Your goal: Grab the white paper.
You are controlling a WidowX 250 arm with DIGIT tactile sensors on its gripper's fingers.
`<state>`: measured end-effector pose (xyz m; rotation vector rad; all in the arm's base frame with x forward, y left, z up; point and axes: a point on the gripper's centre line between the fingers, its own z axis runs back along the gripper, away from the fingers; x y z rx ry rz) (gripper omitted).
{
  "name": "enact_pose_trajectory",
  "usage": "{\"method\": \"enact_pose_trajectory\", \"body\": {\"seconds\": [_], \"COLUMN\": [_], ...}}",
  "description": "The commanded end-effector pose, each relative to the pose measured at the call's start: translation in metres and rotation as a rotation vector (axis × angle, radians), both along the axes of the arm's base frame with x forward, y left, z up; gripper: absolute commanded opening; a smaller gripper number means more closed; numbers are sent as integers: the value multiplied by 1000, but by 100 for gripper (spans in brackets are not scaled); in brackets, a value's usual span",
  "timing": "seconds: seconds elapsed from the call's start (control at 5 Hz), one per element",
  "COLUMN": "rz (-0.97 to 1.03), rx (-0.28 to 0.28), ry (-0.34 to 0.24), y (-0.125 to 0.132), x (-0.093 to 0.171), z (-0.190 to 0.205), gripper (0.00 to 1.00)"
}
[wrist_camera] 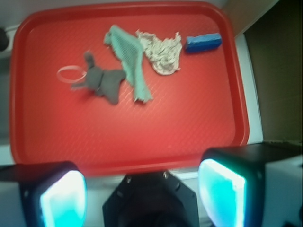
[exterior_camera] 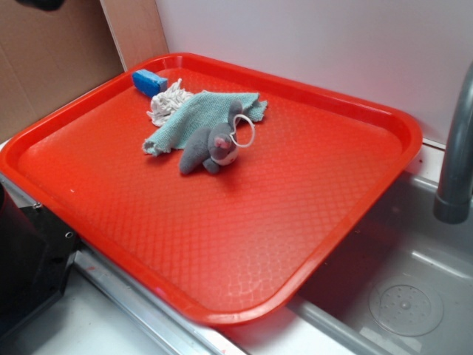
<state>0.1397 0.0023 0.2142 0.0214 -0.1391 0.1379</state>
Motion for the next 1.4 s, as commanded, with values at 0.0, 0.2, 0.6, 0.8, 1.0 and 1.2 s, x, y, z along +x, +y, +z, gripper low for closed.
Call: {"method": "enact_pose_trajectory", "body": {"seconds": [0.0,0.2,0.6,0.8,1.0,1.2], "rz": [154,229,287,319,333,314], "rx": [-4,40,183,220,243,246], "ry": [-121,-149,-193,-158,-129,-94], "y": [21,30,53,71,81,82], "x": [34,54,94,107,114,117], "z": [-39,-67,-120,-141,-157,-171], "gripper": [100,100,100,100,100,100]}}
